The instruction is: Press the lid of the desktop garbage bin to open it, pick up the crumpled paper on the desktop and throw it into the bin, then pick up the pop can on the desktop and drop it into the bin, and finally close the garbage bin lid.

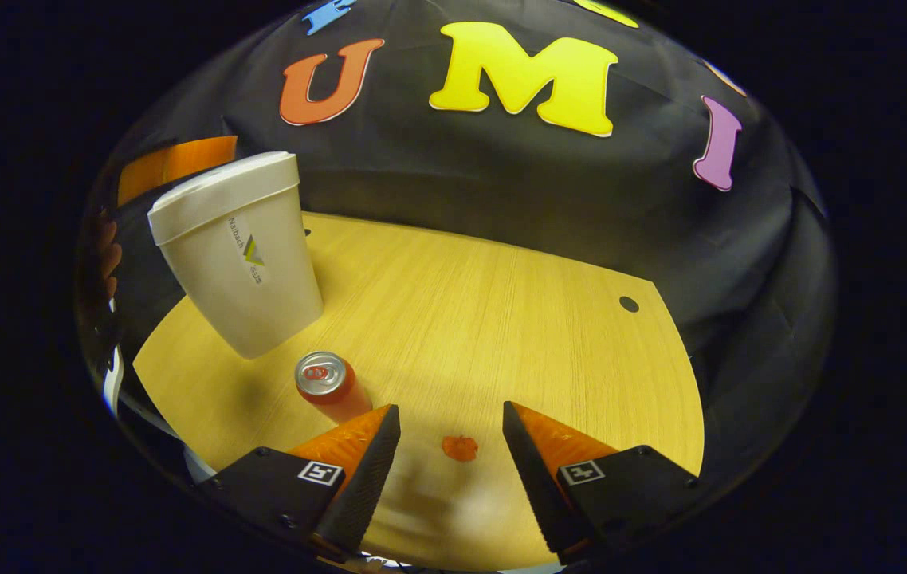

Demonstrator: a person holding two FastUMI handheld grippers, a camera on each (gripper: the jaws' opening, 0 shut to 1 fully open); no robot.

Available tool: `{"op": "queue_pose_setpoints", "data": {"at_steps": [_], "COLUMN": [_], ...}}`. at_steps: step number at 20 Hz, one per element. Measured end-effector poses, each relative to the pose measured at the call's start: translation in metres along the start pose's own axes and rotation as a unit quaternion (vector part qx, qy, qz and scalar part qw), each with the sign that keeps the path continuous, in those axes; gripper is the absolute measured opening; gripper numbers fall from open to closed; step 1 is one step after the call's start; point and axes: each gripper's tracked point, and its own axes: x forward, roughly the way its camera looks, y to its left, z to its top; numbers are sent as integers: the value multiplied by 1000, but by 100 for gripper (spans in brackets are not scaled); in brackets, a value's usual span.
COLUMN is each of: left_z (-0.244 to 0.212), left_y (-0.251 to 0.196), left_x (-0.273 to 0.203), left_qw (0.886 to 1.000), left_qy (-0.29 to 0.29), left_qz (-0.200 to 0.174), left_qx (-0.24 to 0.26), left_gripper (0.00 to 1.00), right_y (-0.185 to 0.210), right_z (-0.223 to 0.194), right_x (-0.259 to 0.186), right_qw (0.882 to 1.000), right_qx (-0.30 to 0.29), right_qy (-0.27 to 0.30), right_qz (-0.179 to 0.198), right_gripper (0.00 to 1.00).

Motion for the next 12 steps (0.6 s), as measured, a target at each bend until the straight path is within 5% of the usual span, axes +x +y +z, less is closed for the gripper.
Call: {"op": "queue_pose_setpoints", "data": {"at_steps": [12], "left_z": [-16], "left_y": [46], "left_x": [32], "left_qw": [995], "left_qy": [61], "left_qz": [60], "left_qx": [-53], "left_gripper": [28], "right_y": [-13], "right_z": [-3], "right_x": [-3], "right_qw": [1000], "right_qx": [0], "right_qy": [9], "right_qz": [-20], "right_gripper": [84]}}
